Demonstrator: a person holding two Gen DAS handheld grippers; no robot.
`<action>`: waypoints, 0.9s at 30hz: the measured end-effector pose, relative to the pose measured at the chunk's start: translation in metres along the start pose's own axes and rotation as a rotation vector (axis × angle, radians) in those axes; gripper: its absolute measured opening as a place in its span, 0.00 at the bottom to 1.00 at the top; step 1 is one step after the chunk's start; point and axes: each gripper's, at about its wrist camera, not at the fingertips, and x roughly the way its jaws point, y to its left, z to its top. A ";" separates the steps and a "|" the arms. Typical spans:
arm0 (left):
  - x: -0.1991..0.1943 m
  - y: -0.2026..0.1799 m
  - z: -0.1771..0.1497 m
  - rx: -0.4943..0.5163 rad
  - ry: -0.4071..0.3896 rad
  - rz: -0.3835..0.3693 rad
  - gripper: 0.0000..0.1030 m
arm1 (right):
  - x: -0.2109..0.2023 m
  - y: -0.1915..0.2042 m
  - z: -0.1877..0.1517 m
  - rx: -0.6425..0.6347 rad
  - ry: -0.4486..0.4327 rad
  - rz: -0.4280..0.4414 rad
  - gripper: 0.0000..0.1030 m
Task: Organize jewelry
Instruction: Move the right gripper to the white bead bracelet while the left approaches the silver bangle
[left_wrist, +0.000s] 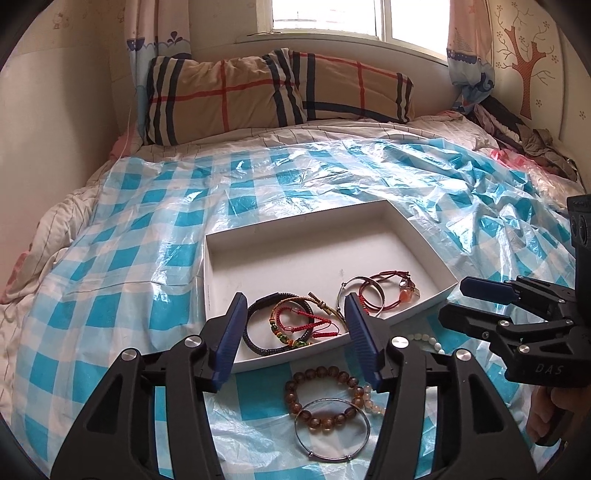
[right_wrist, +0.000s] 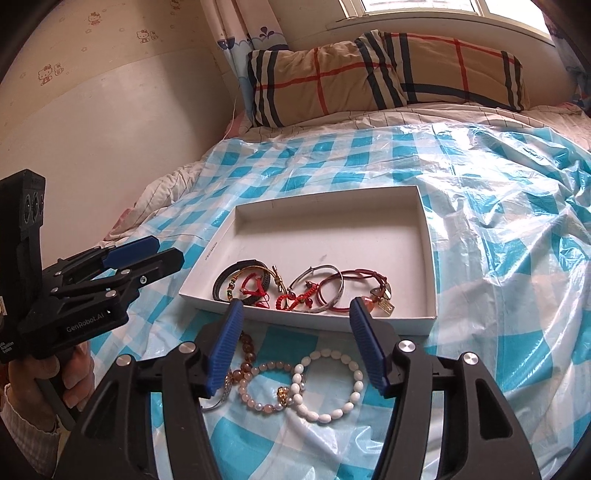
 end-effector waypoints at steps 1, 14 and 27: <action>-0.003 -0.001 0.000 0.003 -0.001 0.001 0.52 | -0.002 0.000 -0.001 0.002 0.001 -0.002 0.56; -0.036 -0.013 -0.012 0.033 0.001 0.010 0.62 | -0.025 0.000 -0.018 0.012 0.021 -0.018 0.58; -0.026 0.011 -0.063 -0.051 0.131 -0.049 0.63 | -0.021 -0.018 -0.038 0.021 0.101 -0.072 0.58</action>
